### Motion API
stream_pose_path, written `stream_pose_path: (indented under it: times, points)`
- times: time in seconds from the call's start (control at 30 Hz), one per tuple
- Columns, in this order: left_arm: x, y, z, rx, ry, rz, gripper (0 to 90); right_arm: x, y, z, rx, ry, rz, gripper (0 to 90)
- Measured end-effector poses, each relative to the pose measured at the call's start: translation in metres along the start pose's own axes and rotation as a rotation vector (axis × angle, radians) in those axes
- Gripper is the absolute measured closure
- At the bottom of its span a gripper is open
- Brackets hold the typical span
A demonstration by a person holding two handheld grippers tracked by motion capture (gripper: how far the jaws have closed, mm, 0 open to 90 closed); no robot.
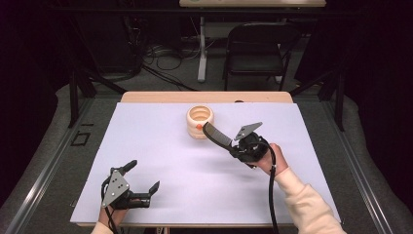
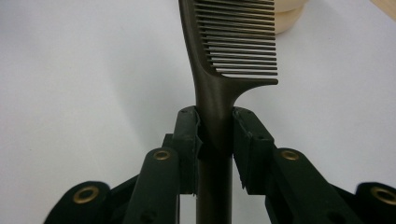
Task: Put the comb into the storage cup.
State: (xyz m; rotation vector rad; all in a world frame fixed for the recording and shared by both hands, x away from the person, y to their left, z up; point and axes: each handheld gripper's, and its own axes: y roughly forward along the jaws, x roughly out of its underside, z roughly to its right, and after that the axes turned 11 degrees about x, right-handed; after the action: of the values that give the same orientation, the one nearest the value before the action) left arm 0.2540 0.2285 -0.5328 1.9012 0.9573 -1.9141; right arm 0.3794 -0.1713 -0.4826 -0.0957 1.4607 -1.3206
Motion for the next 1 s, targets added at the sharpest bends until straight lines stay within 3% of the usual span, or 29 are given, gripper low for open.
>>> stream_pose_path:
  times: [0.63, 1.0]
  points:
    - [-0.0001, 0.0001, 0.0001, 0.000, 0.000, -0.001, 0.1, -0.0009, -0.0035, 0.0018, 0.019, 0.028, 0.050, 72.2]
    - [0.0001, 0.0003, 0.0000, 0.001, -0.001, -0.002, 0.1, -0.0002, -0.0045, 0.0057, 0.038, 0.067, 0.076, 72.2]
